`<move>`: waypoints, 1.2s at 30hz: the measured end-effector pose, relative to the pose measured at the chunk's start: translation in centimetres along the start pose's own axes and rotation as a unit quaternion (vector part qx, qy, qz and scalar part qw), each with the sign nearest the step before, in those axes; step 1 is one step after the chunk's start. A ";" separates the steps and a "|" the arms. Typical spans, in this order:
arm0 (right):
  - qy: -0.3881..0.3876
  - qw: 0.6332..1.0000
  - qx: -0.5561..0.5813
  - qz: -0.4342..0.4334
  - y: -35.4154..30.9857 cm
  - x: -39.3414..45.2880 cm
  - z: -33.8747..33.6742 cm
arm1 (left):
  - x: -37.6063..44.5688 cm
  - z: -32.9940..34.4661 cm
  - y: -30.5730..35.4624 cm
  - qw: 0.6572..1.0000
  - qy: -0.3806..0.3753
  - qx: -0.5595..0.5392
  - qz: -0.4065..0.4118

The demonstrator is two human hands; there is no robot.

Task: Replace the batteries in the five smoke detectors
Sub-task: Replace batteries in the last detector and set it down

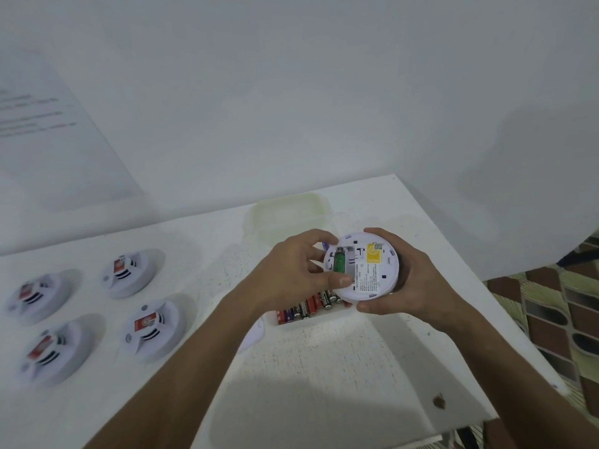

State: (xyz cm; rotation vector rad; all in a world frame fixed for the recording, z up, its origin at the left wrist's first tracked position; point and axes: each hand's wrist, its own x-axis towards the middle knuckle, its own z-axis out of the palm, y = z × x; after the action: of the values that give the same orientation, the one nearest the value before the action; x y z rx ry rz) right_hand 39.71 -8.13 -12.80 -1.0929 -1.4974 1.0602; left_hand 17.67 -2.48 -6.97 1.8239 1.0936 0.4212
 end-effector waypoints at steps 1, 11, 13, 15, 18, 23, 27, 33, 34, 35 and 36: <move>-0.002 1.000 0.004 0.000 -0.1 0.0 0.1 | 0.0 0.0 0.0 1.000 -0.002 -0.004 -0.002; -0.009 1.000 0.004 -0.004 0.0 -0.2 -0.4 | 0.6 1.2 -0.8 0.996 0.043 -0.078 -0.001; -0.008 1.000 0.006 -0.004 -0.1 -0.1 -0.5 | 0.9 1.4 -1.1 0.996 0.054 -0.076 0.000; -0.002 1.000 0.010 -0.002 -0.1 0.0 -0.7 | 1.4 1.4 -1.2 0.996 0.051 -0.072 -0.004; 0.009 1.000 0.017 0.010 0.4 -0.5 -1.2 | 2.9 1.0 -1.4 0.994 0.064 -0.091 -0.012; 0.014 0.999 0.020 0.041 1.2 -1.7 -2.8 | 7.7 -0.5 -3.5 0.979 0.164 0.104 -0.055; 0.026 0.997 0.015 0.065 1.5 -2.5 -3.8 | 11.0 -0.2 -4.5 0.980 0.071 0.154 -0.101; 0.032 0.996 0.012 0.087 1.7 -3.1 -4.7 | 13.1 0.4 -5.1 0.977 -0.004 0.178 -0.116; 0.033 0.995 0.011 0.089 1.8 -3.1 -4.7 | 13.3 0.5 -5.2 0.978 -0.001 0.174 -0.116; 0.035 0.995 0.008 0.091 1.8 -3.1 -4.7 | 13.3 0.6 -5.3 0.979 0.004 0.166 -0.117; 0.036 0.995 0.006 0.092 1.8 -3.1 -4.6 | 13.4 0.6 -5.4 0.980 0.011 0.159 -0.117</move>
State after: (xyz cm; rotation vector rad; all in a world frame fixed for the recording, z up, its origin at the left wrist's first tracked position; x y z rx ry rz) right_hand 44.93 -10.25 -14.47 -1.2655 -1.3524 1.1413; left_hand 22.65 9.07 -14.03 1.9350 1.4372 0.1313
